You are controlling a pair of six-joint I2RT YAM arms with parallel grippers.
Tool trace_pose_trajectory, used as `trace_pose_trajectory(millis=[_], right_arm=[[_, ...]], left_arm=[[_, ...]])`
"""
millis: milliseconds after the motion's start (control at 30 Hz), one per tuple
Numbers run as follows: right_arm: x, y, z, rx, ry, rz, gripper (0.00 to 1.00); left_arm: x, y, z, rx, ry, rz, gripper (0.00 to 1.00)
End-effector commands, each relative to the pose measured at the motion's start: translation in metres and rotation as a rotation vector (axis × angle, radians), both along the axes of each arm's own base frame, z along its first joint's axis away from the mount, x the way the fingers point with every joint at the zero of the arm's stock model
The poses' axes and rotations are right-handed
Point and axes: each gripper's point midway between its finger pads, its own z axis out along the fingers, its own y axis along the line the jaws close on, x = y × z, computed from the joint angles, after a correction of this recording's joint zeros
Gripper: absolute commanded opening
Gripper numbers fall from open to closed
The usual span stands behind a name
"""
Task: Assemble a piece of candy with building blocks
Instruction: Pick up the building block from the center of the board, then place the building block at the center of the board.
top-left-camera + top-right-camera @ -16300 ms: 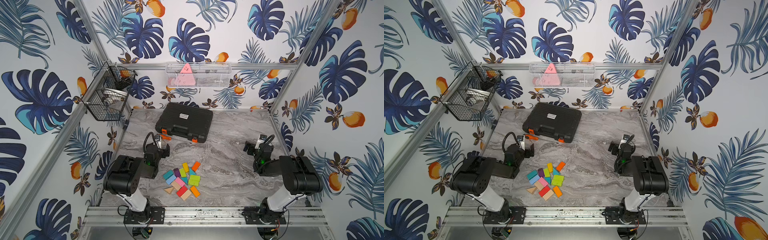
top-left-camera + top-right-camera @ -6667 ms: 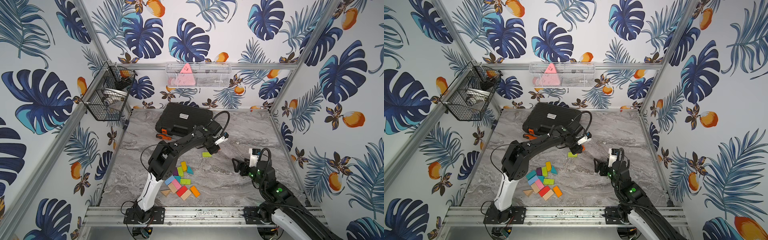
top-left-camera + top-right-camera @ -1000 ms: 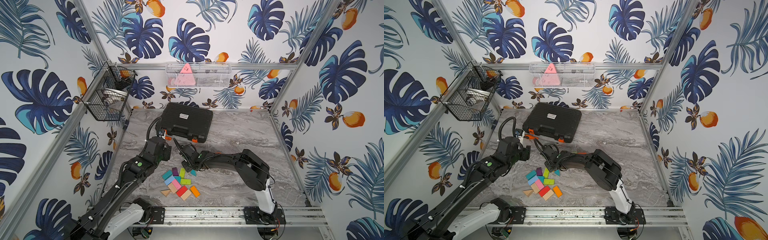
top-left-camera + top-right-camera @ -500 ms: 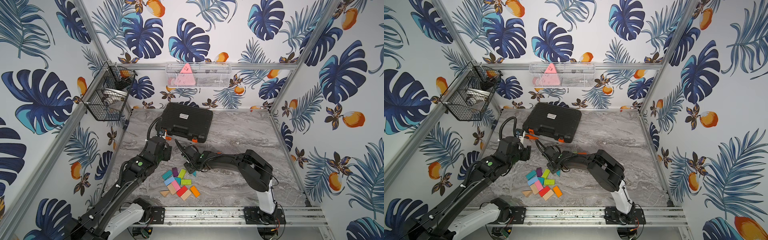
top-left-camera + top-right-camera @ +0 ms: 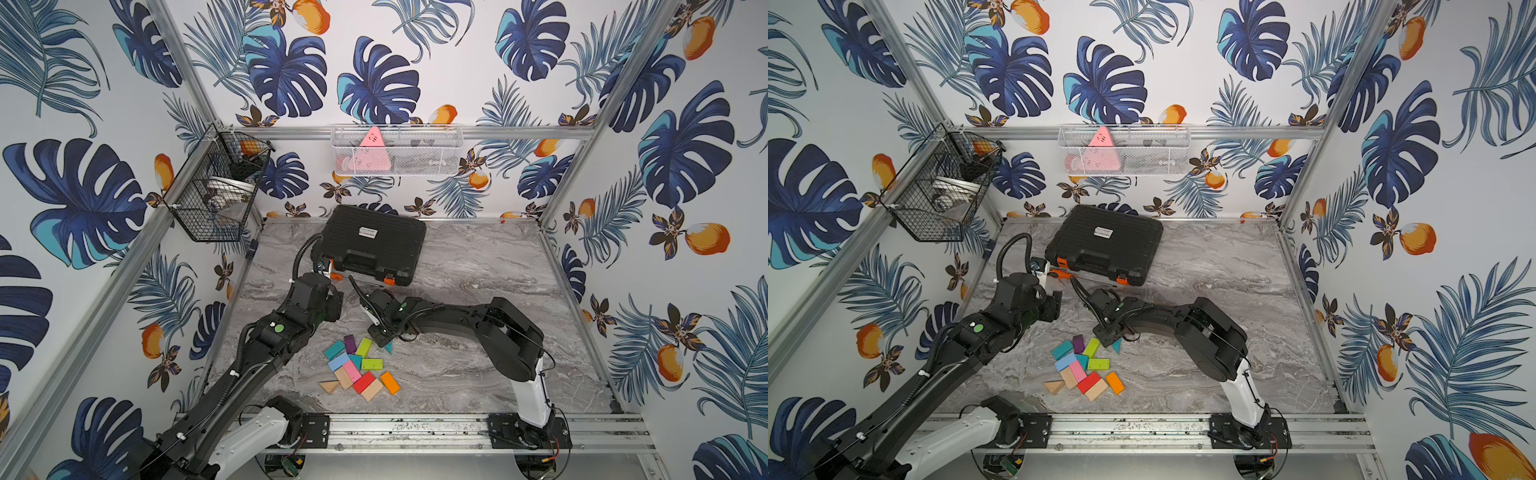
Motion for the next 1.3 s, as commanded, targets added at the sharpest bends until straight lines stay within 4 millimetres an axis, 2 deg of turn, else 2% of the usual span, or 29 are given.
trace_pose_trajectory(millis=[0,133,300,333,400,467,567,800,1033,1267], right_arm=[[-0.004,0.005,0.023,0.043,-0.004,0.102,0.29],[0.013,0.004,0.050,0.081,-0.071,0.166,0.27],[0.033,-0.019,0.077,0.163,-0.104,0.196,0.25],[0.035,-0.025,0.081,0.179,-0.110,0.219,0.25],[0.026,-0.036,0.082,0.178,-0.108,0.348,0.26],[0.021,-0.054,0.074,0.081,-0.151,0.457,0.27],[0.022,-0.068,0.060,-0.017,-0.165,0.529,0.28],[0.029,-0.079,0.033,-0.097,-0.160,0.569,0.28],[0.027,-0.089,0.004,-0.148,-0.102,0.599,0.27],[0.032,-0.095,-0.008,-0.159,-0.106,0.604,0.28]], left_arm=[[0.000,-0.001,0.005,-0.015,-0.015,-0.002,0.70],[-0.001,-0.001,0.006,-0.018,-0.020,-0.003,0.70],[-0.002,-0.003,0.008,-0.033,-0.028,-0.015,0.70],[-0.002,-0.004,0.008,-0.035,-0.027,-0.018,0.70],[-0.002,-0.006,0.007,-0.044,-0.023,-0.024,0.70],[-0.003,-0.008,0.006,-0.057,-0.014,-0.034,0.70],[-0.004,-0.011,0.005,-0.069,-0.018,-0.047,0.70],[-0.001,-0.018,0.000,-0.086,0.007,-0.071,0.70],[0.000,-0.020,-0.001,-0.092,0.012,-0.076,0.70],[0.001,-0.019,-0.002,-0.083,0.012,-0.072,0.70]])
